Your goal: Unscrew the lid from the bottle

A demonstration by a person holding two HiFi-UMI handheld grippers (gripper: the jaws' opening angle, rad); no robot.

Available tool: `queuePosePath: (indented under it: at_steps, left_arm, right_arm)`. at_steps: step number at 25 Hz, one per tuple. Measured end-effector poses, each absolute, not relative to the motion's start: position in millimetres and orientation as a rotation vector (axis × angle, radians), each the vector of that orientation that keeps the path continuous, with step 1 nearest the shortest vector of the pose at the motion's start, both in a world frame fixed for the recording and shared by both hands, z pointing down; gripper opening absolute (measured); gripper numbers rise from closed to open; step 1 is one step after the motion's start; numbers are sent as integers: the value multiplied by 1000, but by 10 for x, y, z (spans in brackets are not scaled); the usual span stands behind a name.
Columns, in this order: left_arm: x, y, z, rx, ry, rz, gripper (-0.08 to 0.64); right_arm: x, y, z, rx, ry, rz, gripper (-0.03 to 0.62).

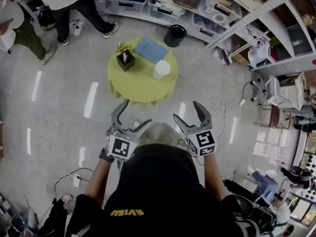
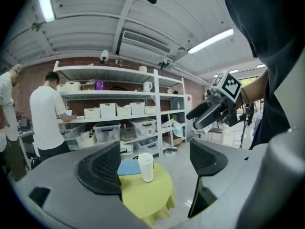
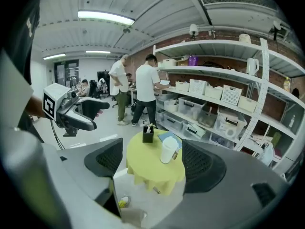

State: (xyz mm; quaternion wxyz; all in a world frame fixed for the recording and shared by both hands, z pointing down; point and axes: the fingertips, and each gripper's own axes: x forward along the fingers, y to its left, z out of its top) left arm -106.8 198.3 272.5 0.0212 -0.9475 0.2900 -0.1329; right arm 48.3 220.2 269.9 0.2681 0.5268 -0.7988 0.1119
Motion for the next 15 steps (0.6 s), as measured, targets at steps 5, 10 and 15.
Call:
queuePosePath:
  at_steps: [5,10,15]
  left_arm:
    - [-976,1743,3088,-2984,911,-469,463]
    - [-715,1381,3362,-2942,875,-580,463]
    - [-436,889,3741,-2946,882,-658,463]
  right_arm:
    - [507,1936,2891,1402,-2137,342,385]
    - [588,1493,3091,1336,-2138,350,385]
    - [733,921,3381,1280,-2154,399,385]
